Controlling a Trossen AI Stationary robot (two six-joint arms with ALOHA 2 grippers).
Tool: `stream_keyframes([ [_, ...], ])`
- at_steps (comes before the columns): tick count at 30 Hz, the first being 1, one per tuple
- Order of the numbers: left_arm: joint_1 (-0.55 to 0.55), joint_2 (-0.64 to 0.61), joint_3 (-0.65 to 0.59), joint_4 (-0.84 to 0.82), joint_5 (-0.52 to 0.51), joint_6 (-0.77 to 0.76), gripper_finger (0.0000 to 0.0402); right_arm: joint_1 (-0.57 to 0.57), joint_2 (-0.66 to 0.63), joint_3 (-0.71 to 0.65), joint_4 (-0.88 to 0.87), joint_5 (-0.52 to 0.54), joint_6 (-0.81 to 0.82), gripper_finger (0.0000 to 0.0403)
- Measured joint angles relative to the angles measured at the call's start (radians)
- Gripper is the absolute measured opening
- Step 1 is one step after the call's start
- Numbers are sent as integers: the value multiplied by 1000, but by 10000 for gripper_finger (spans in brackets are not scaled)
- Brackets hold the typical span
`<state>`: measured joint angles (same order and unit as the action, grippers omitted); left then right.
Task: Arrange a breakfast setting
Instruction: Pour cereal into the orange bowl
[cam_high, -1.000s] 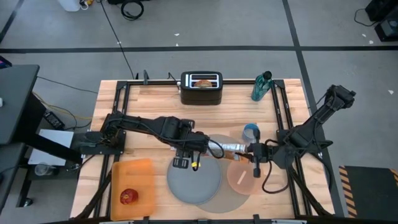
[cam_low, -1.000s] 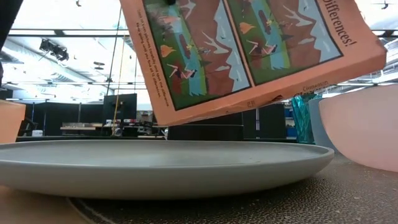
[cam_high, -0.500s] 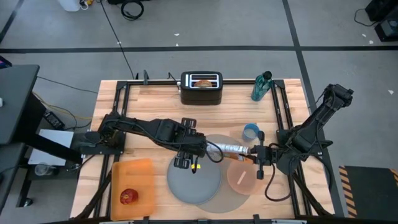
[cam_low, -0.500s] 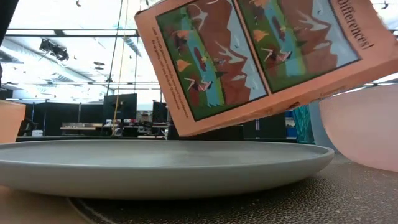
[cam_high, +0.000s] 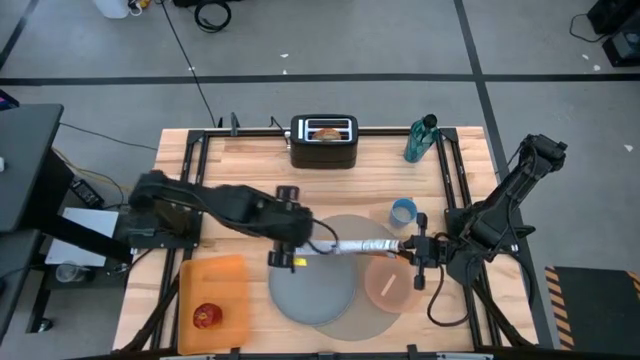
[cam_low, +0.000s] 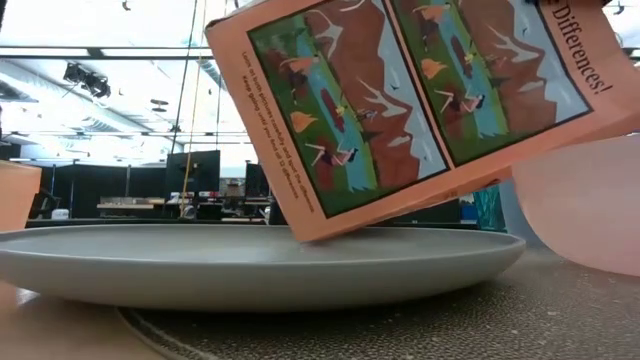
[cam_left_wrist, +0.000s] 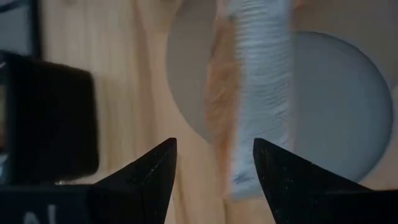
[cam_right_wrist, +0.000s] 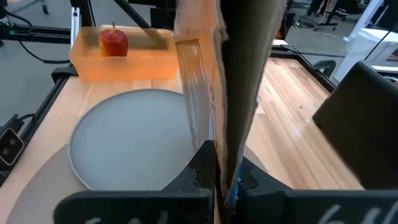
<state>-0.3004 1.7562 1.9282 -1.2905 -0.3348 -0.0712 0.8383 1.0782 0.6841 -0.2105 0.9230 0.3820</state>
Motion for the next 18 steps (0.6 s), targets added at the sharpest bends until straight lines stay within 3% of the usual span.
stream_keyframes([
  [4,-17,-166,-259,169,-28,-44,220,-1,0,-6,18,1,0,8],
  [11,-116,-483,-843,650,-125,-112,220,-2,0,-6,31,4,10,8],
  [18,-206,-631,-1198,957,-282,-186,223,-21,0,-6,40,2,15,8],
])
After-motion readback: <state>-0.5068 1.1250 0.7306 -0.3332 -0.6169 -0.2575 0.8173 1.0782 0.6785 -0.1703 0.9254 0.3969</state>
